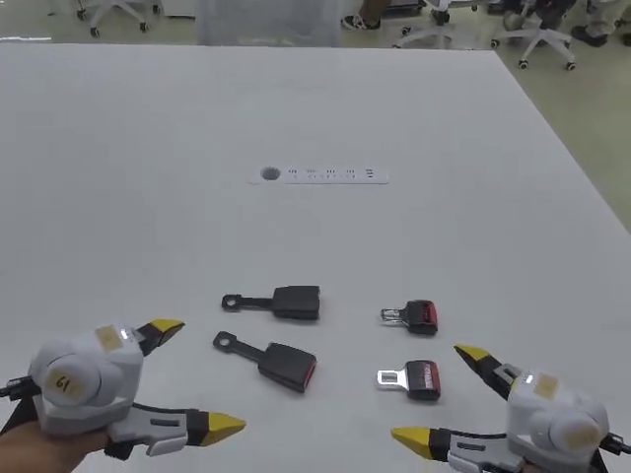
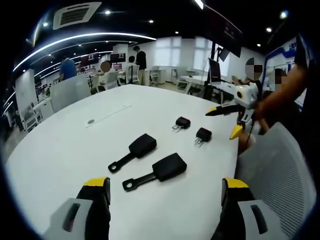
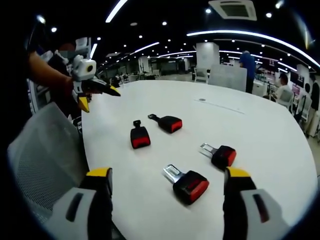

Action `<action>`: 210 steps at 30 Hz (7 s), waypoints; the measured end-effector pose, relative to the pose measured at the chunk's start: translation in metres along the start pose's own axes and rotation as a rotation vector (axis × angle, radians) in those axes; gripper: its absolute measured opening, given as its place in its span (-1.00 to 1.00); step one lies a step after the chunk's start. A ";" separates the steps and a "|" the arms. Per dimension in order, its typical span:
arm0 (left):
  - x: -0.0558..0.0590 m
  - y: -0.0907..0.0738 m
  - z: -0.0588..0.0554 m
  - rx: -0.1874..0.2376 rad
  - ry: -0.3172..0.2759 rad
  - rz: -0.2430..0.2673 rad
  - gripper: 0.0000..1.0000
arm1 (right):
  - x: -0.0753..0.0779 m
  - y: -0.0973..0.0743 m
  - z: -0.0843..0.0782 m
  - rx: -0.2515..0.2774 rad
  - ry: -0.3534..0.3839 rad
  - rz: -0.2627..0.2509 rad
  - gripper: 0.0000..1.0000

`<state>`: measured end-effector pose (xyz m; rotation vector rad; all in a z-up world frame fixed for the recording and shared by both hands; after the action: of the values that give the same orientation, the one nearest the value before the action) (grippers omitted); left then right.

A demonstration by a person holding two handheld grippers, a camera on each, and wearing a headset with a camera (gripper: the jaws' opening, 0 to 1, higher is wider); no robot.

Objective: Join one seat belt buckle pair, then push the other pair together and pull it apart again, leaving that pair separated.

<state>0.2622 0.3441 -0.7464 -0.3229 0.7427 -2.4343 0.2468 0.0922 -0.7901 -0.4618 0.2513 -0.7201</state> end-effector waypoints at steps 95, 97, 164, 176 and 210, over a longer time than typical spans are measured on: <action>-0.001 0.134 -0.036 -0.297 0.514 -0.398 -0.31 | 0.042 0.040 -0.045 -0.305 -0.203 0.415 -0.30; -0.002 0.133 -0.036 -0.289 0.507 -0.399 -0.31 | 0.041 0.045 -0.044 -0.298 -0.202 0.418 -0.30; 0.002 0.134 -0.036 -0.301 0.528 -0.430 -0.33 | -0.028 0.131 -0.001 -0.229 -0.246 0.501 -0.32; 0.001 0.134 -0.036 -0.282 0.515 -0.436 -0.32 | -0.028 0.133 -0.001 -0.228 -0.257 0.497 -0.32; -0.001 0.129 -0.036 -0.129 0.462 -0.488 -0.34 | -0.029 0.130 0.002 -0.085 -0.235 0.496 -0.34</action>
<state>0.3073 0.2721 -0.8502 0.0263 1.1285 -2.9755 0.3005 0.1982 -0.8501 -0.5336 0.1655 -0.1682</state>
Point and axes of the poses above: the centre of the closed fingertips' face, and the gripper's own axes: y roughly forward along the fingers, x roughly to its right, z roughly out of its top, the point moved 1 cm from there along -y, roughly backward along the fingers, and after that the axes turned 1 degree about z, right-handed, at the moved point
